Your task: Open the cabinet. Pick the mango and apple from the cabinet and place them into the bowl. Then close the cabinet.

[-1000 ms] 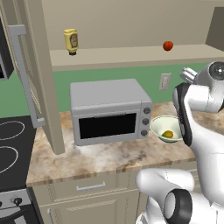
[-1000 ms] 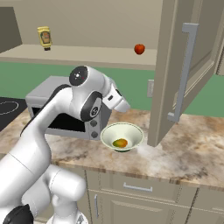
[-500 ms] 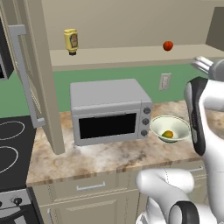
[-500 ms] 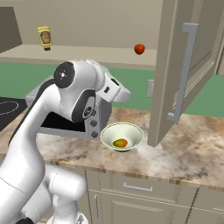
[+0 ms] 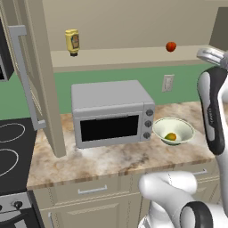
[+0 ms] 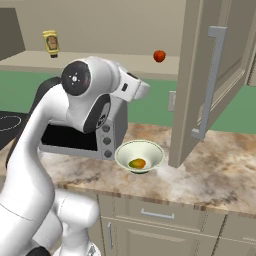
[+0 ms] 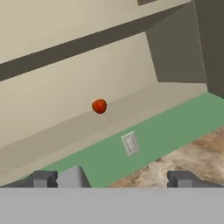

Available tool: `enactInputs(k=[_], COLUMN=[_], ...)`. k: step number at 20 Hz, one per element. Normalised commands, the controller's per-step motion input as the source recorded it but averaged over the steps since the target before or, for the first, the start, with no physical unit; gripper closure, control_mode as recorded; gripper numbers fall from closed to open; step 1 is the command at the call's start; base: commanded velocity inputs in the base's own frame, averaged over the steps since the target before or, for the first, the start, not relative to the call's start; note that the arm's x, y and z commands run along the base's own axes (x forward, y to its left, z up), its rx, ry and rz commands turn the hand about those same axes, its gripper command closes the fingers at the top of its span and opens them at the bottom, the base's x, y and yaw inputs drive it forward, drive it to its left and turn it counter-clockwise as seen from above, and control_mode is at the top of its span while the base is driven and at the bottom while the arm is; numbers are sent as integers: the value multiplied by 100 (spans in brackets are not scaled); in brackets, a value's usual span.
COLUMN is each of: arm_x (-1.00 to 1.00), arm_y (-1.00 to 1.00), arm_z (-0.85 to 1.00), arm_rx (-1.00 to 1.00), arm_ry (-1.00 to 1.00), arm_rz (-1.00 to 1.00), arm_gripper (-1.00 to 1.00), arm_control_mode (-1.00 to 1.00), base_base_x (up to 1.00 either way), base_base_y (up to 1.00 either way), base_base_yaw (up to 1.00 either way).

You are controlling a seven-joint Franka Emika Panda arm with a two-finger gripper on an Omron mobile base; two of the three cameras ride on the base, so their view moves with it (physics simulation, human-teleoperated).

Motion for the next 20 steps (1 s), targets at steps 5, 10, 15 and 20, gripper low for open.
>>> enactInputs(k=[5,10,15,20], arm_x=[28,32,46,65], arm_y=[31,9,1,0], arm_z=[12,0,0,0], arm_rx=[-11,-2,0,0], arm_ry=[0,4,8,10], arm_rz=[9,-1,-2,0], arm_gripper=[-100,-100,-100,-100], arm_control_mode=[-100,-100,-100,-100], base_base_x=[0,0,0,0], base_base_y=[0,0,0,0], base_base_yaw=[0,0,0,0])
